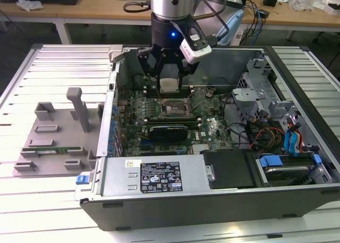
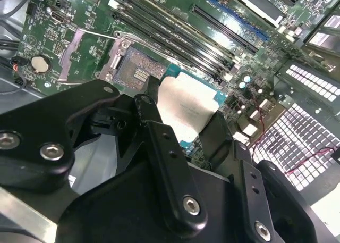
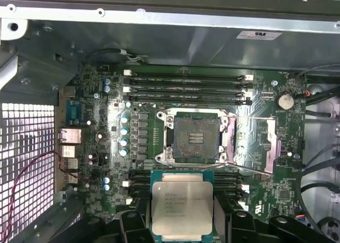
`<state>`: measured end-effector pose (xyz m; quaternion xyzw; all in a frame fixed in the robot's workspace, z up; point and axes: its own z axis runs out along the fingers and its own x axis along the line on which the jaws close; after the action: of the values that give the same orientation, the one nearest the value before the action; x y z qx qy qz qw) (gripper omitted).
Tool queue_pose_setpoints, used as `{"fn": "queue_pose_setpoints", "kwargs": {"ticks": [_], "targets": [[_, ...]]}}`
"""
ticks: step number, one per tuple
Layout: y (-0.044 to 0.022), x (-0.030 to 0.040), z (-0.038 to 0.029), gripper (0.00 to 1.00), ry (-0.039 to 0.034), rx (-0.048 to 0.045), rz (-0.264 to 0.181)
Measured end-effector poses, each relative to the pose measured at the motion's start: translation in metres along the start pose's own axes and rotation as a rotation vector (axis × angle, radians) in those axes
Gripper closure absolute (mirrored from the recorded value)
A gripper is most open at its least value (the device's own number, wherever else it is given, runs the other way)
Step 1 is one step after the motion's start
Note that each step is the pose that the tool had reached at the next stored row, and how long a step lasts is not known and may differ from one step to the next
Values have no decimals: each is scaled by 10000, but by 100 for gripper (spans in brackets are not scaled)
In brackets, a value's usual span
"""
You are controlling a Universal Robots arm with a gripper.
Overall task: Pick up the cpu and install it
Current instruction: 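Pick up the cpu and move it towards the insertion slot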
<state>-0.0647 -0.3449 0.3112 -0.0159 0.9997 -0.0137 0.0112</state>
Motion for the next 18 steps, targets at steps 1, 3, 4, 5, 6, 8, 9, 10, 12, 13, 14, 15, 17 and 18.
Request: {"fn": "queue_pose_setpoints", "kwargs": {"ticks": [1,3,4,5,6,8,9,10,12,13,14,15,17,18], "targets": [[0,-1,6,45,0,0,0],[1,-4,32,45,1,0,0],[1,-6,46,45,0,0,-1],[2,-9,72,45,0,0,0],[2,-11,81,45,1,1,-1],[2,-11,99,45,2,2,-2],[2,-11,103,45,1,1,-1],[2,-11,106,45,1,1,-1],[3,-11,110,45,1,1,-1],[3,-11,112,45,1,0,-1],[3,-11,121,45,0,0,-1],[3,-11,127,45,0,0,0],[3,-17,154,45,0,0,-3],[4,-20,159,45,0,0,-2]]}}
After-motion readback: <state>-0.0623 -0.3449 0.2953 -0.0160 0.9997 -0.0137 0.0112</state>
